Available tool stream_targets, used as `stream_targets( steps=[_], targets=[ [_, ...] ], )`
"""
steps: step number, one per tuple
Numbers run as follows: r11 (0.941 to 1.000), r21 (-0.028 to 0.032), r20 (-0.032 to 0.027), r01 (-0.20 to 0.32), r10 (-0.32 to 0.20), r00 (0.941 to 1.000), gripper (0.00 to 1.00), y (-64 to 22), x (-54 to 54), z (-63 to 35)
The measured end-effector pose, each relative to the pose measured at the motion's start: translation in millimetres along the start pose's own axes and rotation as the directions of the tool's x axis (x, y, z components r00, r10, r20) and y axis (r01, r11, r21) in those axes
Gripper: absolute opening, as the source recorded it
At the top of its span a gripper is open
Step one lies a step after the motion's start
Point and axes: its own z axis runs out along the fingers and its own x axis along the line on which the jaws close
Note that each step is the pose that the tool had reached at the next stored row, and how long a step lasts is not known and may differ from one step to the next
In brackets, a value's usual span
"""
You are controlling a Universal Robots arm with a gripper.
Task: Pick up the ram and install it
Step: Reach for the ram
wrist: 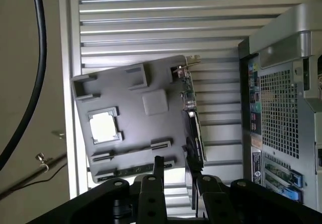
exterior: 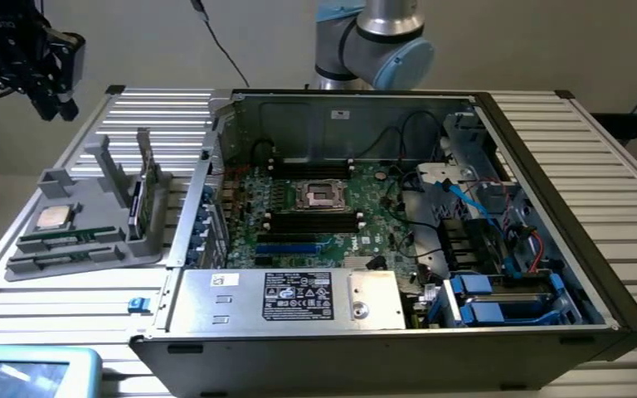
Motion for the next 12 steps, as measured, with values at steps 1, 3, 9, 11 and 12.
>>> stream_targets(
  steps=[1,3,9,11,12],
  targets=[
    [1.0000,-0.0001,-0.0001,0.000,0.000,1.0000,0.30,-0.3,4.5,-0.1],
    [1.0000,-0.0004,-0.0001,0.001,-0.001,1.0000,0.30,-0.9,13.3,-0.3],
    [1.0000,-0.0014,-0.0010,0.002,-0.002,1.0000,0.30,-2.1,32.3,-0.7],
    [1.0000,-0.0014,-0.0011,0.002,-0.002,1.0000,0.30,-2.1,32.3,-0.7],
    [1.0000,-0.0013,-0.0011,0.002,-0.002,1.0000,0.30,-2.1,32.4,-0.7]
  ],
)
